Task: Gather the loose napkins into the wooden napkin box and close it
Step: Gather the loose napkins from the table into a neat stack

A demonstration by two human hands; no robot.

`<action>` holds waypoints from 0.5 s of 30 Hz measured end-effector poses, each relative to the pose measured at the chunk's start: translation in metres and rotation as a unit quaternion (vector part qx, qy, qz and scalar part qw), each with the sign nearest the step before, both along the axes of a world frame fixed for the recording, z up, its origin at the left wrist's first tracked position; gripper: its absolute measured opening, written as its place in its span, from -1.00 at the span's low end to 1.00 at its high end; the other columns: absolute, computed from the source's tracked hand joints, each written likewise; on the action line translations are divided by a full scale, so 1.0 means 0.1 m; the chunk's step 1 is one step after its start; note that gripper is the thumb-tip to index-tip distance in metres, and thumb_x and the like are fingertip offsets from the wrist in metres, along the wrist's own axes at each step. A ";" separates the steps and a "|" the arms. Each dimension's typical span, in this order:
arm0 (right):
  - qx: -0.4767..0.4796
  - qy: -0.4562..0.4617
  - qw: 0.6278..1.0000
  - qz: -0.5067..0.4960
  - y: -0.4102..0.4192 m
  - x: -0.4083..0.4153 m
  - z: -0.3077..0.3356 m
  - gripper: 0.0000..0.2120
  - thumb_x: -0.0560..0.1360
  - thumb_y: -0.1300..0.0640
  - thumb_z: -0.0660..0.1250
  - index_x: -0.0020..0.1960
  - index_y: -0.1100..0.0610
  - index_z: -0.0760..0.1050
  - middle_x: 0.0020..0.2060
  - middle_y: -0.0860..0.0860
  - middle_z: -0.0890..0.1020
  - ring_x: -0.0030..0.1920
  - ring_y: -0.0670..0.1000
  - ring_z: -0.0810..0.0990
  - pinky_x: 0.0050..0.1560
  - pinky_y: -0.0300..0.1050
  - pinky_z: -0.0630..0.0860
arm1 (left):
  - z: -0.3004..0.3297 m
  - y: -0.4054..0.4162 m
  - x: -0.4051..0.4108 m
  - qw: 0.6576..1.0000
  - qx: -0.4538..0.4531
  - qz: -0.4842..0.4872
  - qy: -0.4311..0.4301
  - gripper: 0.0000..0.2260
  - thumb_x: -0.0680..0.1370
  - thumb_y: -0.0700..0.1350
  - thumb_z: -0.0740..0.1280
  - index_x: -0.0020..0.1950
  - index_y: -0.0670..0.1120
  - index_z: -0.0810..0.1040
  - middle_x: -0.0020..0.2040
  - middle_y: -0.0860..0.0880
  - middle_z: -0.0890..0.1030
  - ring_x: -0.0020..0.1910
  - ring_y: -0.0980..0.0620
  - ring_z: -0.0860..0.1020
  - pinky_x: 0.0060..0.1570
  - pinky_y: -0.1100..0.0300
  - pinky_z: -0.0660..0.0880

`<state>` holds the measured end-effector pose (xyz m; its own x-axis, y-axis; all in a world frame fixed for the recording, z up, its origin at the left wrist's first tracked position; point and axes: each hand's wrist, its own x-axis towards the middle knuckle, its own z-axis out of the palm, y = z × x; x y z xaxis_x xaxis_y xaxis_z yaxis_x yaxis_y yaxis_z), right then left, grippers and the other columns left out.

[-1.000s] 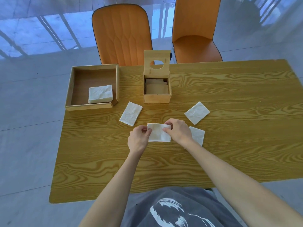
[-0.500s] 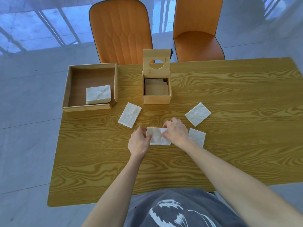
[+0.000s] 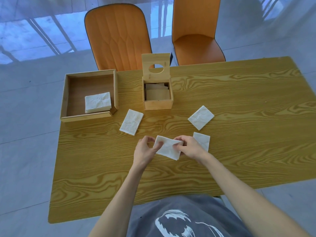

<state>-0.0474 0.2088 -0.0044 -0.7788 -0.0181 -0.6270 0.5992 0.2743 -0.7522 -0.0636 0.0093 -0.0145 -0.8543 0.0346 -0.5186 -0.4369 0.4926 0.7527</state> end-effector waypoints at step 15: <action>0.428 0.011 0.893 -0.141 0.34 0.40 0.01 -0.52 0.48 -0.15 0.40 0.27 0.12 0.47 0.13 0.06 0.57 0.03 0.10 0.61 -0.11 -0.06 0.47 | -0.08 0.35 0.11 0.961 0.223 0.114 -0.118 -0.77 0.52 -0.14 0.43 0.17 -0.07 0.59 0.00 -0.04 0.67 -0.04 0.04 0.64 -0.29 0.28 0.58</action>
<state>-0.0078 0.2429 -0.0033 -0.6885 0.6592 -0.3023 0.7233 0.5945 -0.3512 -0.0526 0.0439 -0.0225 -0.7271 0.1241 -0.6752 -0.6790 0.0153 0.7340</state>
